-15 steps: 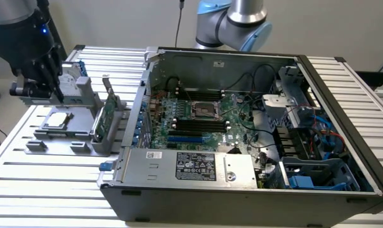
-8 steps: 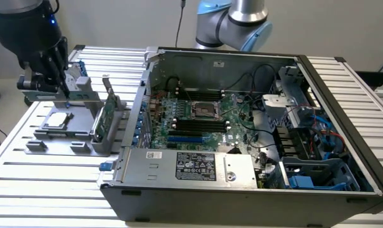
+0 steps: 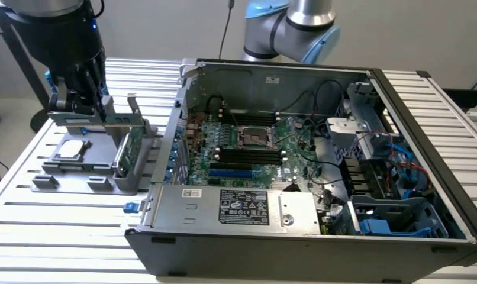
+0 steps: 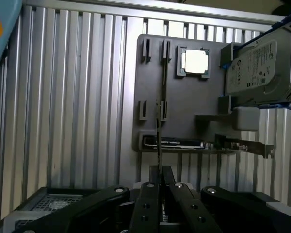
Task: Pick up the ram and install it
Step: 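Pick up the ram and move it above insertion slot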
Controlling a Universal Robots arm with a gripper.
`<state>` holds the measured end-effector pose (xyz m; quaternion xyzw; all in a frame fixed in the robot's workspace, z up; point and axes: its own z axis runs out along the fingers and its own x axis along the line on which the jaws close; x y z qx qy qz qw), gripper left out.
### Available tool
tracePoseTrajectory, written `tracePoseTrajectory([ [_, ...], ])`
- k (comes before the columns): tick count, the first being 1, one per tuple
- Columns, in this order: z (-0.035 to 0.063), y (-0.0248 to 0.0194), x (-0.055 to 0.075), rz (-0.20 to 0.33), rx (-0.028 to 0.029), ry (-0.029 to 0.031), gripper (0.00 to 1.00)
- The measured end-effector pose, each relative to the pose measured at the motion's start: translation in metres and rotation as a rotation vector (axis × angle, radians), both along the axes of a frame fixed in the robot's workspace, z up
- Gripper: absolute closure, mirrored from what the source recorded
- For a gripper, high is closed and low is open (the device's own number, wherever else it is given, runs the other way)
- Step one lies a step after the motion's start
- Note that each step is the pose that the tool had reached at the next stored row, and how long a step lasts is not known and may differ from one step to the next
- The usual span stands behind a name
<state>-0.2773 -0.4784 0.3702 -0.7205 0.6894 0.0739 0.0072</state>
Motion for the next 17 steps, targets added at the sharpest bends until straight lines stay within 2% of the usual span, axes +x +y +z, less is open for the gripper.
tracePoseTrajectory([
  [17,0.0026,0.0000,0.077,0.003,0.0015,0.0026,0.86],
])
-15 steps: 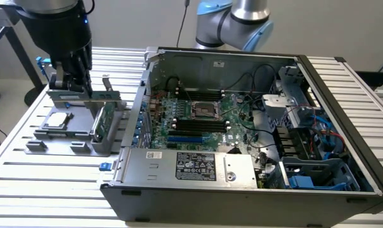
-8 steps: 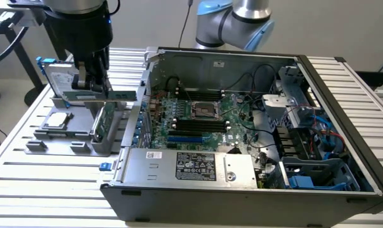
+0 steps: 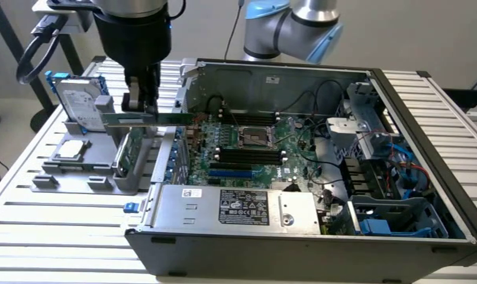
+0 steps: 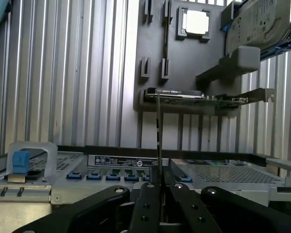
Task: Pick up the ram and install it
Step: 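Pick up the ram and move it above insertion slot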
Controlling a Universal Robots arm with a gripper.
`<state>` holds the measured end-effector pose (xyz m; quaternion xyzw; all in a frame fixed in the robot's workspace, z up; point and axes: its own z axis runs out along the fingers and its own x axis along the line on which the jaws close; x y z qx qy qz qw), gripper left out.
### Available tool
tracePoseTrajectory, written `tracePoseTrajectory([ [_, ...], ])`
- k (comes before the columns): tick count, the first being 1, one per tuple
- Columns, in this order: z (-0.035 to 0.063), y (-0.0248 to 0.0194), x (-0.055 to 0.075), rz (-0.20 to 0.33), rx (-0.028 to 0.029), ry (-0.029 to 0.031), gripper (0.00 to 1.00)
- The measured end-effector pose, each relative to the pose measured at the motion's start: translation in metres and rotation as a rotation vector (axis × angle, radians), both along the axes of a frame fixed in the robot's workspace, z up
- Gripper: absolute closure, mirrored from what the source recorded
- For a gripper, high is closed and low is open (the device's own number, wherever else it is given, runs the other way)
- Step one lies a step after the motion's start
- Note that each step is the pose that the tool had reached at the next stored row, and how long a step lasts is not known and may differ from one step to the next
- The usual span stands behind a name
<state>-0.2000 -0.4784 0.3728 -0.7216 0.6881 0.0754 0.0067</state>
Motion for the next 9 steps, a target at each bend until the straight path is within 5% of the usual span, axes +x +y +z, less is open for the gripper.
tracePoseTrajectory([
  [9,0.0001,0.0000,0.041,0.001,0.0024,0.0006,0.86],
])
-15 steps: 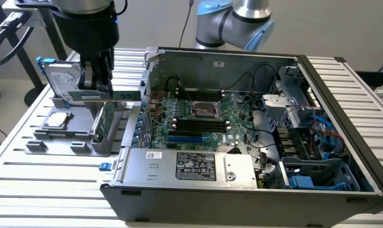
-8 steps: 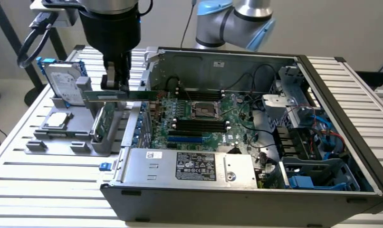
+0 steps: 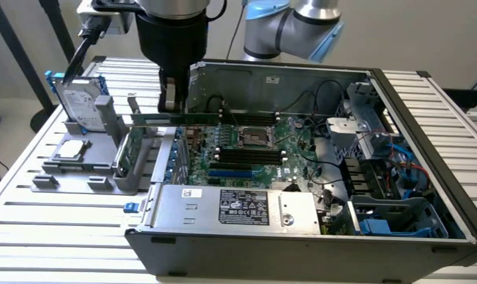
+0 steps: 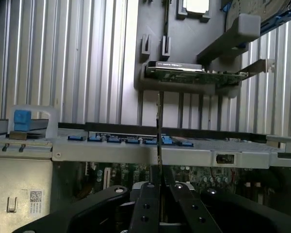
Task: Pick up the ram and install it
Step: 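Pick up the ram and move it above insertion slot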
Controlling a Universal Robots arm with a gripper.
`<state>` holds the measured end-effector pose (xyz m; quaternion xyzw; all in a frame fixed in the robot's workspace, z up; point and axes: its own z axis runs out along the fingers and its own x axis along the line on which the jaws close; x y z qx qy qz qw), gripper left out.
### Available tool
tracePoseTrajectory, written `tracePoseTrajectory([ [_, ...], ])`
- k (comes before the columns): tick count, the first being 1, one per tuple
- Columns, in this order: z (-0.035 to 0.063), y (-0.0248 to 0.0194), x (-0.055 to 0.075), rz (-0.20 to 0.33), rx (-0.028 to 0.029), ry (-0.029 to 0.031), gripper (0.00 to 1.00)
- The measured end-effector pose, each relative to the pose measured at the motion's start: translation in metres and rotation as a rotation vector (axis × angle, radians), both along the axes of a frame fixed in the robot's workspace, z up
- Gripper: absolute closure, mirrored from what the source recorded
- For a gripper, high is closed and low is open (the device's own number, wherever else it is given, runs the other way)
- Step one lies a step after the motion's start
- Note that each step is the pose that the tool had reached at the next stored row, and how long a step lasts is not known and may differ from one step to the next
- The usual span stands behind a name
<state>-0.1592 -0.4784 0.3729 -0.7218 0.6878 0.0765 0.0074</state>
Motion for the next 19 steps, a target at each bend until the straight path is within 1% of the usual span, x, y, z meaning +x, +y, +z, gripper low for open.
tracePoseTrajectory([
  [3,0.0001,0.0000,0.013,0.000,0.0009,0.0002,0.86],
  [9,0.0000,0.0000,0.041,0.000,0.0056,0.0001,0.86],
  [14,-0.0007,0.0006,0.064,0.000,0.0056,0.0002,0.86],
  [17,-0.0016,0.0052,0.076,0.000,0.0028,0.0001,0.86],
  [19,-0.0027,0.0100,0.083,0.000,-0.0014,0.0001,0.86],
])
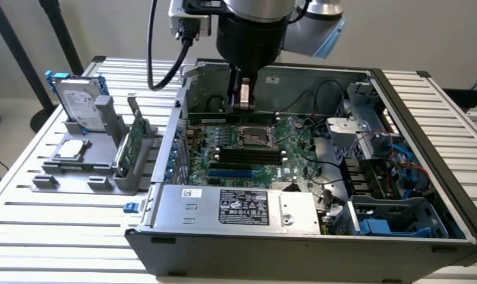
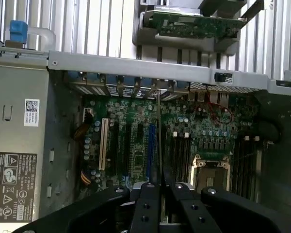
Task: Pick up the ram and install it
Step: 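Pick up the ram and move it above insertion slot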
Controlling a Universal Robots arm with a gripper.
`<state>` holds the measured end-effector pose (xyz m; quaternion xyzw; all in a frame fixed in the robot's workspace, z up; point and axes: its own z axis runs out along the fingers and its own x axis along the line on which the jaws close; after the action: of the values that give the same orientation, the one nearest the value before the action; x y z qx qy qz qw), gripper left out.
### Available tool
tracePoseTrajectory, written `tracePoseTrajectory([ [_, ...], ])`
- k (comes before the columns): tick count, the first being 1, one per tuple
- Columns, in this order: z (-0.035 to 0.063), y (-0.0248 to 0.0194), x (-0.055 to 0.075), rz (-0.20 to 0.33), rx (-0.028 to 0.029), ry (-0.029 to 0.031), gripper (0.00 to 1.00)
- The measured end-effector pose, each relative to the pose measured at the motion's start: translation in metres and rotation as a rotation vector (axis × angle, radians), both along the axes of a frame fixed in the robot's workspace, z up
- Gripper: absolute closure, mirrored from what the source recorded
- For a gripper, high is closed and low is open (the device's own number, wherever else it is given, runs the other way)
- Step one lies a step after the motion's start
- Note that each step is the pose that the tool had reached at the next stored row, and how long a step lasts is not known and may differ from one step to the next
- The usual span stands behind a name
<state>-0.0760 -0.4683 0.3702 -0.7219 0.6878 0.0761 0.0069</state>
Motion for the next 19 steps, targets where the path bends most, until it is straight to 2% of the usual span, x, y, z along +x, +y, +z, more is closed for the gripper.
tracePoseTrajectory([
  [3,-0.0020,0.0091,0.007,0.000,-0.0095,0.0000,0.86],
  [6,-0.0043,0.0206,0.012,0.000,-0.0209,0.0000,0.86],
  [11,-0.0086,0.0429,0.017,0.000,-0.0374,0.0000,0.86],
  [15,-0.0119,0.0611,0.020,0.000,-0.0478,0.0000,0.86],
  [19,-0.0154,0.0795,0.024,0.000,-0.0560,0.0000,0.86],
])
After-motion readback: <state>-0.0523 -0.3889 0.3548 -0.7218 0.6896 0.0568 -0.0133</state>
